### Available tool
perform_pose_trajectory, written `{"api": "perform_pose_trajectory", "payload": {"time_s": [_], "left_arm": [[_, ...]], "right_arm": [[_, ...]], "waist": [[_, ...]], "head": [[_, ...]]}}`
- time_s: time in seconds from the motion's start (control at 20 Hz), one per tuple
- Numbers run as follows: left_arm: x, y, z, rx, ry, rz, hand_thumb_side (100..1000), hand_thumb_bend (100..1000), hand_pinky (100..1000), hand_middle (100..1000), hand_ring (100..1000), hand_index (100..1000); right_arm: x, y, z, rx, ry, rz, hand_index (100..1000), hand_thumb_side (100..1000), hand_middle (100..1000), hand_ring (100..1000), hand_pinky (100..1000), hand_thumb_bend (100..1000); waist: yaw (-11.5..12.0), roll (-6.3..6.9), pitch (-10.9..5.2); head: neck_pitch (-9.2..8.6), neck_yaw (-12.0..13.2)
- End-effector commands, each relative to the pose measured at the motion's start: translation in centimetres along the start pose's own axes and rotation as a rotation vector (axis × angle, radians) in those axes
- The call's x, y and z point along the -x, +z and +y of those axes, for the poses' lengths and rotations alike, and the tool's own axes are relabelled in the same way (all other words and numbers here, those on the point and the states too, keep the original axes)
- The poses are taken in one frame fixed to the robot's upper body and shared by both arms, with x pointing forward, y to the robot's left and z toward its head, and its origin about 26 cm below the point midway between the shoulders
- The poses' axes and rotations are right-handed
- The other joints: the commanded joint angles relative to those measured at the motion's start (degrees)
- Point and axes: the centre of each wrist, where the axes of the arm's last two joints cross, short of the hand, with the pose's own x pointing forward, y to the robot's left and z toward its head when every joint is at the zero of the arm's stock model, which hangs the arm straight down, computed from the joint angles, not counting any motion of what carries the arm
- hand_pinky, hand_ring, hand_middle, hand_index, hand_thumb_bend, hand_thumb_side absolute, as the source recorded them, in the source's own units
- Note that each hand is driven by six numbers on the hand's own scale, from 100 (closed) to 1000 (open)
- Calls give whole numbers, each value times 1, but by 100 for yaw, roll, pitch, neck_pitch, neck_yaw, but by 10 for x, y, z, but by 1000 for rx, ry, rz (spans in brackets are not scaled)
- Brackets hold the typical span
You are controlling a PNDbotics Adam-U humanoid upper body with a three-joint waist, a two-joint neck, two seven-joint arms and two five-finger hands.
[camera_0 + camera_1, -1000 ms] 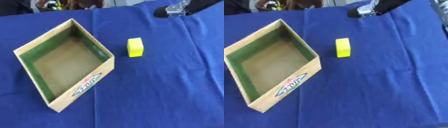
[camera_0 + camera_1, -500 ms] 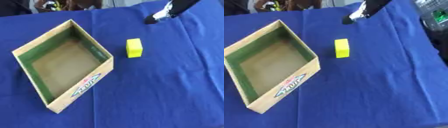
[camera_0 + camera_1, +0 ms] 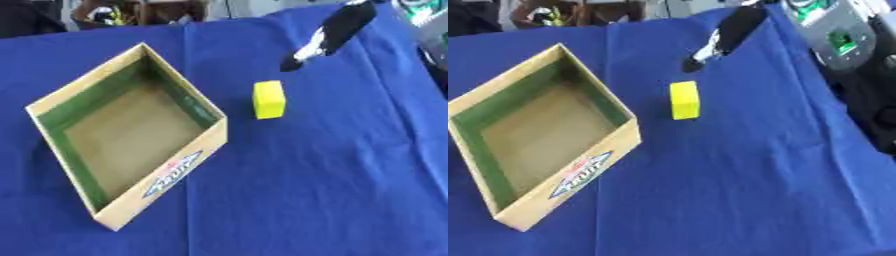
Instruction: Pick up objects on the table and place them in the box.
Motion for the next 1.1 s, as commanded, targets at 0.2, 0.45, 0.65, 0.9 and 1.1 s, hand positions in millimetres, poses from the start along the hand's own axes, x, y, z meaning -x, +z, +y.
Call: {"api": "perform_pose_trajectory", "payload": {"time_s": [0.2, 0.45, 0.65, 0.9, 1.1], "left_arm": [[-7, -6, -2, 4, 18, -29, 1000, 100, 739, 830, 808, 968], [-7, -6, -3, 4, 24, -30, 1000, 100, 739, 827, 807, 966], [-7, -5, -4, 1, 32, -27, 1000, 100, 739, 825, 815, 965], [-7, -5, -5, -1, 38, -23, 1000, 100, 739, 839, 814, 962], [-7, -5, -5, -2, 42, -23, 1000, 100, 739, 835, 812, 959]], "right_arm": [[2, 0, 5, -16, -27, -31, 956, 492, 912, 958, 897, 693], [3, 1, 10, -27, -38, -34, 953, 488, 903, 952, 895, 693], [6, -1, 21, -39, -46, -8, 941, 492, 884, 944, 890, 691], [6, -4, 30, -38, -39, 15, 929, 464, 877, 938, 885, 679], [9, -8, 37, -55, -48, 29, 922, 457, 871, 934, 881, 675]], "waist": [[16, 8, -70], [18, 8, -47], [14, 7, 0], [16, 11, 51], [30, 10, 79]], "head": [[-77, 10], [-87, 37], [-125, 77], [-110, 81], [-84, 110]]}}
